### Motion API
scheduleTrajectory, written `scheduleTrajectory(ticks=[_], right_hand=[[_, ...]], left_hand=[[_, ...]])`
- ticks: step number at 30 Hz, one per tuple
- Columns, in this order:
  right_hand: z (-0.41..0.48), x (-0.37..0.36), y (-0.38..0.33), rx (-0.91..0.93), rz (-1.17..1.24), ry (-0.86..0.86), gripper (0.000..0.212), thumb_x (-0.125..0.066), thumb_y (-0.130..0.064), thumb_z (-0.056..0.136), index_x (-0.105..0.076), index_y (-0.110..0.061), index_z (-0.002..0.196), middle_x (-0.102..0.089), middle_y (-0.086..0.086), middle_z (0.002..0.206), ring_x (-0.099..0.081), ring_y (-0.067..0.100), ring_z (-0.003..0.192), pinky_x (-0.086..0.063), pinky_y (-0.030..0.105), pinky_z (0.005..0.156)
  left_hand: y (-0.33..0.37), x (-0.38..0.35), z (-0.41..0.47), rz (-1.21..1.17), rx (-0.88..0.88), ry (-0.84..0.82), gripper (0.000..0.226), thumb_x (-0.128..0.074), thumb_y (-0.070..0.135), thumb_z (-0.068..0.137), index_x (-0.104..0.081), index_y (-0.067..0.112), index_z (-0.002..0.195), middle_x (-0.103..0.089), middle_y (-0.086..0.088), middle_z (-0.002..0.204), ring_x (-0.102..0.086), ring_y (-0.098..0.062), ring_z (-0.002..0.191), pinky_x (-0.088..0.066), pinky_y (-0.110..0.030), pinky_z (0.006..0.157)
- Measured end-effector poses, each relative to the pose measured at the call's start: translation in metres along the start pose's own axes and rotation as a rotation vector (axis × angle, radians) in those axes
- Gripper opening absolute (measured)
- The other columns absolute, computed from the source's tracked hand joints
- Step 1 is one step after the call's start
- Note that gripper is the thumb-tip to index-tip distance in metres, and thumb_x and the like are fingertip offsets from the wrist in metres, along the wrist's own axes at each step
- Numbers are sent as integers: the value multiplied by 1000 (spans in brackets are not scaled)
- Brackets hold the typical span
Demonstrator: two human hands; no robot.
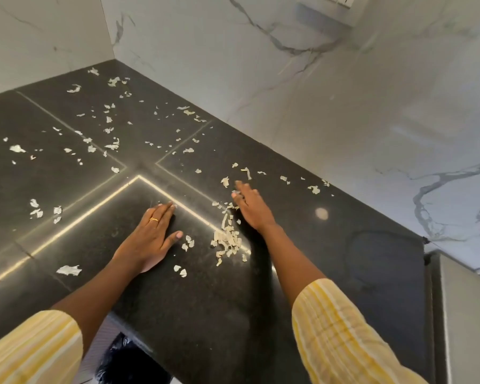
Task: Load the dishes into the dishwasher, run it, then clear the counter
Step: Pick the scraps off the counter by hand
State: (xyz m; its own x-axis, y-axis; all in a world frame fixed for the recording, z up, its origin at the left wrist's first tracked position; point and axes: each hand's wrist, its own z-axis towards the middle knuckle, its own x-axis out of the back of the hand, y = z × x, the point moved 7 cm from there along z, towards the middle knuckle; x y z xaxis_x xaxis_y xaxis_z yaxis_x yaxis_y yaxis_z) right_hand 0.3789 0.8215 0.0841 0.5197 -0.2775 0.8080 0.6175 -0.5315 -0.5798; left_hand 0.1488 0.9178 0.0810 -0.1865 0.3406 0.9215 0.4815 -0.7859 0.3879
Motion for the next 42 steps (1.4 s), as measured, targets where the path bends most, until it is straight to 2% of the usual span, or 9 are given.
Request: scheduleTrajectory(ticks=[4,7,10,15,23,30,36,39,42], right_hand=[[-10,59,34,-48,124,424,30,-49,-31,95,-66,-15,113,-66,8,116,-59,27,110,-44,34,92],[-12,111,108,-371,45,617,37,-50,-30,93,-57,-6,121,-51,18,128,-47,33,118,-40,39,95],[0,132,160,-561,88,526,59,-52,-41,91,-38,-5,136,-27,18,143,-31,36,130,-34,48,105],[33,122,163,-530,69,445,65,-47,-46,93,-36,1,136,-27,19,143,-32,36,130,-32,46,106],[82,52,54,-39,22,160,50,-43,-44,95,-41,-14,135,-42,5,140,-44,24,125,-37,39,99],[40,-15,-38,414,16,-232,35,-43,-28,98,-51,-19,131,-43,-3,144,-38,16,133,-28,40,109],[-33,-16,-36,306,476,-267,25,-57,-11,91,-66,-12,115,-63,1,121,-56,16,118,-44,20,96],[-51,-1,-23,176,450,-31,35,-58,-26,91,-56,-18,125,-55,-3,128,-46,18,126,-35,19,98],[-67,-20,-26,145,132,-147,85,-52,-66,78,-26,-22,146,-20,1,154,-13,21,142,-19,41,111]], left_hand=[[-5,-3,-2,-24,19,-5,71,-30,50,93,-4,15,149,-7,2,157,3,-12,143,-1,-28,112],[-7,-4,-2,-35,24,-7,77,-22,59,86,-3,19,149,-7,5,157,6,-4,139,-4,-28,111],[-10,-5,-2,-24,38,-22,80,-18,62,84,-1,20,149,-5,6,157,6,-7,141,-5,-30,112],[-13,-7,-4,13,56,-57,80,-14,65,83,3,22,149,-2,8,157,6,-9,143,-3,-29,114],[-6,0,-5,81,48,3,90,2,74,81,-6,16,149,-8,4,157,3,-7,142,2,-24,114],[0,19,-15,186,104,148,88,4,66,87,-26,6,145,-32,-9,150,-25,-25,139,-8,-33,116],[4,23,-19,198,97,136,88,4,63,89,-32,4,142,-38,-11,146,-32,-28,136,-14,-37,116],[6,27,-20,170,99,165,89,4,62,89,-39,3,140,-44,-12,142,-37,-29,133,-16,-42,115],[9,28,-21,131,88,192,91,6,64,87,-38,4,140,-42,-10,143,-35,-27,135,-9,-39,116]])
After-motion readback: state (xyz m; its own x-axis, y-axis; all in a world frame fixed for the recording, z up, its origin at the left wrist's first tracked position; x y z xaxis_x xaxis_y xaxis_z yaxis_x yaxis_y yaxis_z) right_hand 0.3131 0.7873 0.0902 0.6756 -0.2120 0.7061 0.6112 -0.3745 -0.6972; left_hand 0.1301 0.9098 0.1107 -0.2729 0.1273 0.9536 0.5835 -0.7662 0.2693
